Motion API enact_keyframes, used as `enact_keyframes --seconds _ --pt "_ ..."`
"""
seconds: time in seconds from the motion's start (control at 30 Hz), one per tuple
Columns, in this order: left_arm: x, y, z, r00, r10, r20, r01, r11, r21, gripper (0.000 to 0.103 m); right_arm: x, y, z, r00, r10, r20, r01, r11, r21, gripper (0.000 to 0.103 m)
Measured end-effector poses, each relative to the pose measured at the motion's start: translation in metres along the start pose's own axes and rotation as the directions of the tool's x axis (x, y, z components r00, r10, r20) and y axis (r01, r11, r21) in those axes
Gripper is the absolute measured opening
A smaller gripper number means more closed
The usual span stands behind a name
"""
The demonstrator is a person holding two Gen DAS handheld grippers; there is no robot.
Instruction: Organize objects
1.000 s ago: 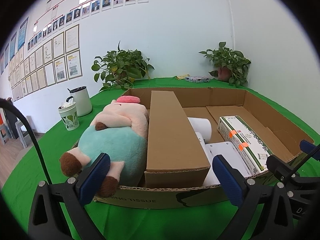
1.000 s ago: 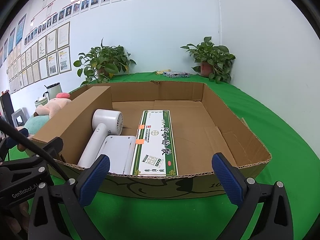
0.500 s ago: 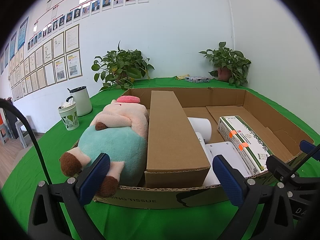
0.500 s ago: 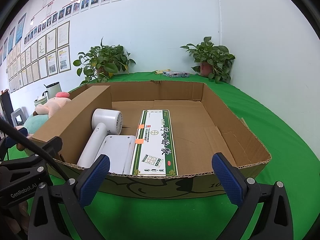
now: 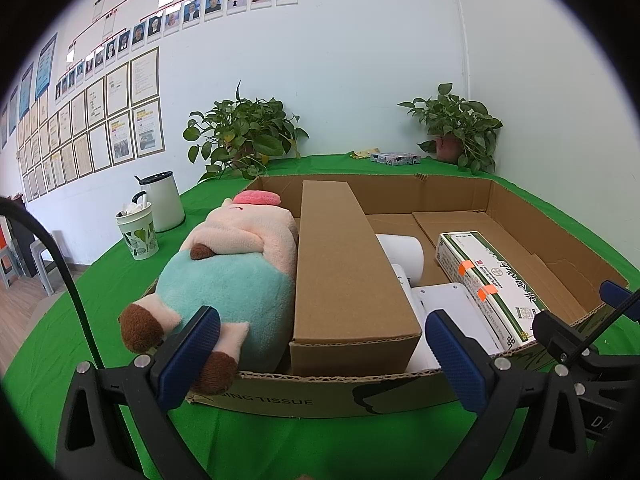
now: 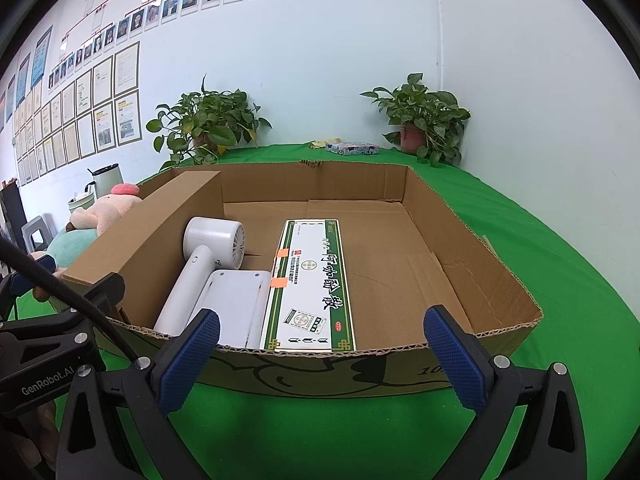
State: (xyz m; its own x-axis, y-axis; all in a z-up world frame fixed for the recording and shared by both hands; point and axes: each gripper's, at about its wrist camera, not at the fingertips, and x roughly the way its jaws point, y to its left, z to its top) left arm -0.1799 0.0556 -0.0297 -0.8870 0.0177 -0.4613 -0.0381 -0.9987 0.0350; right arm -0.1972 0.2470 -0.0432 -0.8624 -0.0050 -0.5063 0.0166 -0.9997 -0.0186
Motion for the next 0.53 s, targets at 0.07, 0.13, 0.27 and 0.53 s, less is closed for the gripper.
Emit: enact_keyframes --seconds 0.07,0.13,0.27,0.53 --pt "0.0001 -0.0001 0.0000 1.000 0.000 0.000 0.000 1.000 0.000 0.102 0.0008 -0.0001 -0.0004 1.000 -0.002 -0.001 0.002 1.000 -0.001 0.103" --pt "0.0002 -0.0002 0.0000 1.000 0.000 -0.001 0.000 1.000 0.000 0.102 0.0013 0.0001 -0.0009 1.000 -0.005 -0.002 0.005 1.000 -0.002 0.103" --pt "0.0017 -0.0009 0.0002 1.000 0.006 -0.008 -0.006 1.000 0.005 0.102 0.0017 0.0003 -0.0016 1.000 -0.008 -0.003 0.008 1.000 -0.004 0.103" --pt "0.0009 -0.0020 -0.0001 1.000 0.022 -0.007 -0.022 1.000 0.007 0.102 0.0014 0.0005 -0.0012 1.000 -0.007 -0.003 0.007 1.000 -0.003 0.103"
